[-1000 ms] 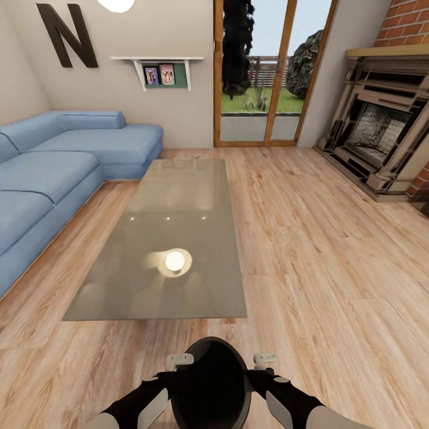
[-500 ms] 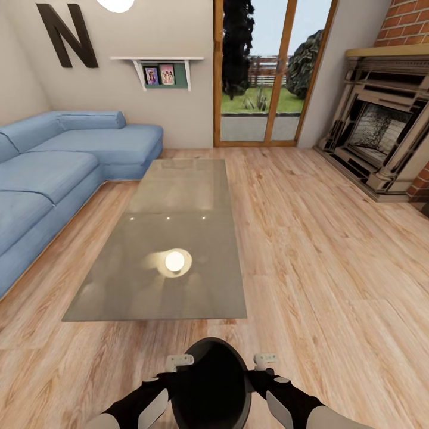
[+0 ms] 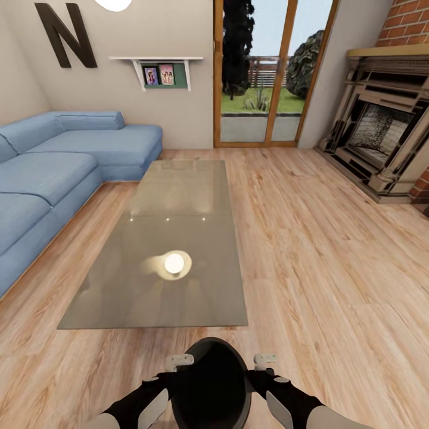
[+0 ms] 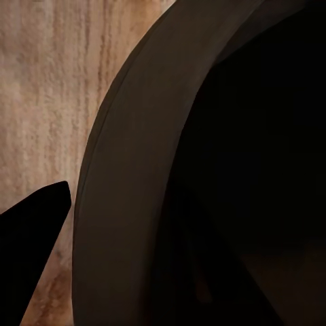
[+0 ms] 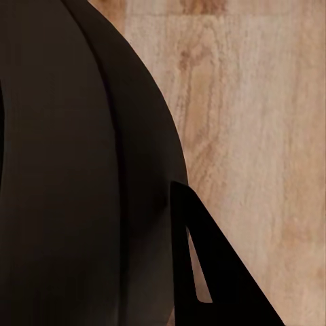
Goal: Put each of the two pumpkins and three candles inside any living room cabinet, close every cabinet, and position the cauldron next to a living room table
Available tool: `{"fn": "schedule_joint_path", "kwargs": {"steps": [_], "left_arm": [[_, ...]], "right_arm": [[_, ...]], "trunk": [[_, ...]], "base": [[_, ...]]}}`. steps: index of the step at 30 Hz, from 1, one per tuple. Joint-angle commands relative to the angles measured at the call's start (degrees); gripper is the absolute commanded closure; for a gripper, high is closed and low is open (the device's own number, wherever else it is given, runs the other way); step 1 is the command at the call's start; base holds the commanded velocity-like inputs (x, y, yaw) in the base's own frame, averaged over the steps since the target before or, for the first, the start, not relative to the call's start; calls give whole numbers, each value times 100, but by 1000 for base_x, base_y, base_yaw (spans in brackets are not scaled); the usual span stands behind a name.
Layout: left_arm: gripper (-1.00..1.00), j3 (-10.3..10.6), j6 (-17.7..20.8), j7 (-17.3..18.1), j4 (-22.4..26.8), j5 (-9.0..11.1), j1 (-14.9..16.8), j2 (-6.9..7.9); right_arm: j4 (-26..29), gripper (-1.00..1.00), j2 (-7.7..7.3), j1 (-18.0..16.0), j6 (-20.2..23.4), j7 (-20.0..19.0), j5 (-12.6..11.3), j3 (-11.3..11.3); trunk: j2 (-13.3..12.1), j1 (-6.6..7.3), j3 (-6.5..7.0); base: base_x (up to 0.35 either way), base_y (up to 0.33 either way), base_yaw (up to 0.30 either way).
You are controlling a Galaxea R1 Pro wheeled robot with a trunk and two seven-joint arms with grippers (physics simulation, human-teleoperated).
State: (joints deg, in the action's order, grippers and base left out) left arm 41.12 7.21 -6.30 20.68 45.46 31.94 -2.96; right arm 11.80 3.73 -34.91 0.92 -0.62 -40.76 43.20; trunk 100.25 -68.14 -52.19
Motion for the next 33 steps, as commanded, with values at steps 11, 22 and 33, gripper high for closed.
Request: {"fn": "schedule_joint_path", "kwargs": {"steps": [11, 22, 33], "left_arm": [[100, -25, 10, -65, -27, 68, 1, 58], [100, -29, 9, -71, -21, 69, 0, 61], [100, -34, 9, -69, -20, 69, 1, 67]], "right_arm": [[15, 100, -22, -7, -57, 1, 15, -102], [15, 100, -22, -7, -70, 1, 22, -102], [17, 100, -27, -7, -185, -8, 22, -94]], "trunk": [[2, 0, -4], [2, 0, -4], [443, -242, -201]], "base": [[53, 0, 0], [1, 0, 0], [0, 0, 0]]}}
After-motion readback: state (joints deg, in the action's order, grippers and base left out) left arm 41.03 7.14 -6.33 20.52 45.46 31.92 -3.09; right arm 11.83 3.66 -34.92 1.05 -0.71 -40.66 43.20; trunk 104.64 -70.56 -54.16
